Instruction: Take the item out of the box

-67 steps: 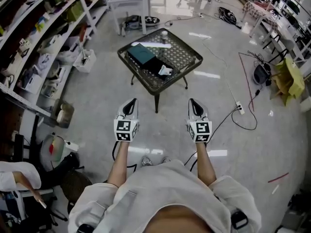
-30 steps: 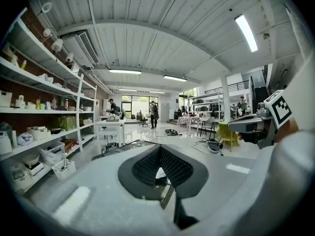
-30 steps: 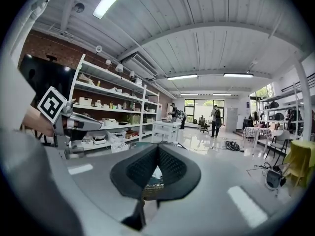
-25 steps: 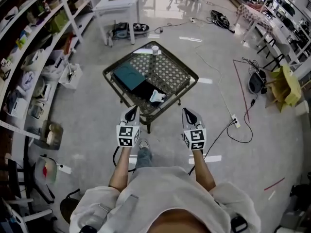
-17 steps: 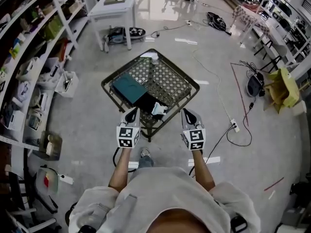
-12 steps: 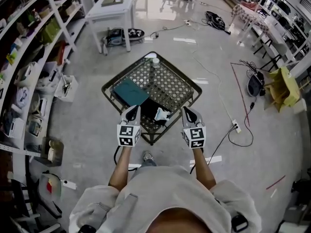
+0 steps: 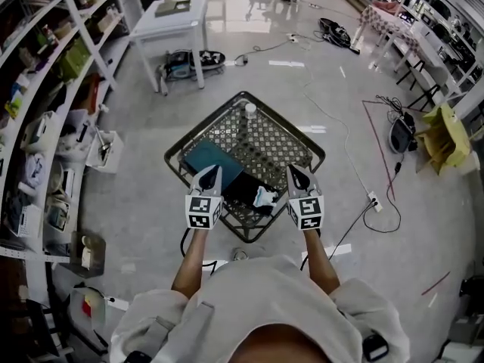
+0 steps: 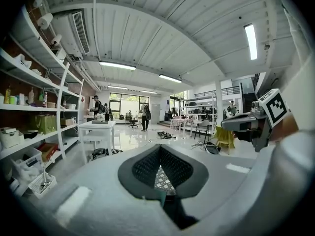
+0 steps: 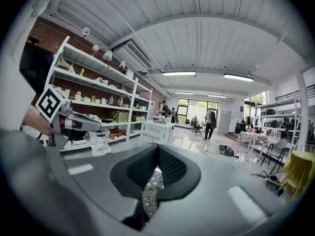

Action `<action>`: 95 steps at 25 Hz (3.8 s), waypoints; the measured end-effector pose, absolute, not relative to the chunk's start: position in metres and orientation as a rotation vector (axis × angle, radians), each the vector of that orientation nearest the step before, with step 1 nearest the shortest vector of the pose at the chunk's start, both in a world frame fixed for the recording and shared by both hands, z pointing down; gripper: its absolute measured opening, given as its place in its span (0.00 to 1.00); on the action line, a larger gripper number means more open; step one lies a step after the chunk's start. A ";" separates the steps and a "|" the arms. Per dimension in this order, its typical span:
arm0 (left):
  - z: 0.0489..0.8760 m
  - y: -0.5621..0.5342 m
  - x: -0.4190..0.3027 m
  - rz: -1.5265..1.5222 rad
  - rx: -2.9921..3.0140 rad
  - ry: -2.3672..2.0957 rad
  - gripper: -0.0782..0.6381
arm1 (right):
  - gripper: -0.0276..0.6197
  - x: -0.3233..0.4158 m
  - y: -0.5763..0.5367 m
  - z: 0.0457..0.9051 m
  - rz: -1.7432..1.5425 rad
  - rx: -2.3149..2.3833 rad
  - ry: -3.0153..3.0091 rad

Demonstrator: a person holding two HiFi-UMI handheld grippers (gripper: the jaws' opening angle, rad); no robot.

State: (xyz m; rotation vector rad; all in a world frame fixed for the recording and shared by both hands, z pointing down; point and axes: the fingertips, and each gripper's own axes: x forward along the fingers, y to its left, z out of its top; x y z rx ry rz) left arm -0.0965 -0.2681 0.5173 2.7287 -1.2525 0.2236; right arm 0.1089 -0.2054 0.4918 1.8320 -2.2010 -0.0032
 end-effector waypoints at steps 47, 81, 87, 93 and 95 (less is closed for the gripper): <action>0.630 -0.289 -0.065 0.512 2.441 -1.352 0.12 | 0.05 0.127 -0.268 0.644 0.377 1.420 -2.299; 0.682 -0.250 -0.072 0.529 2.347 -1.296 0.12 | 0.37 0.076 -0.169 0.805 0.151 0.598 -1.981; 0.682 -0.245 -0.072 0.531 2.343 -1.300 0.12 | 0.51 0.077 -0.170 0.838 0.186 0.512 -1.905; 0.686 -0.240 -0.073 0.535 2.333 -1.301 0.12 | 0.55 0.075 -0.172 0.858 0.209 0.439 -1.864; 0.686 -0.239 -0.074 0.536 2.330 -1.302 0.12 | 0.55 0.072 -0.172 0.861 0.204 0.412 -1.852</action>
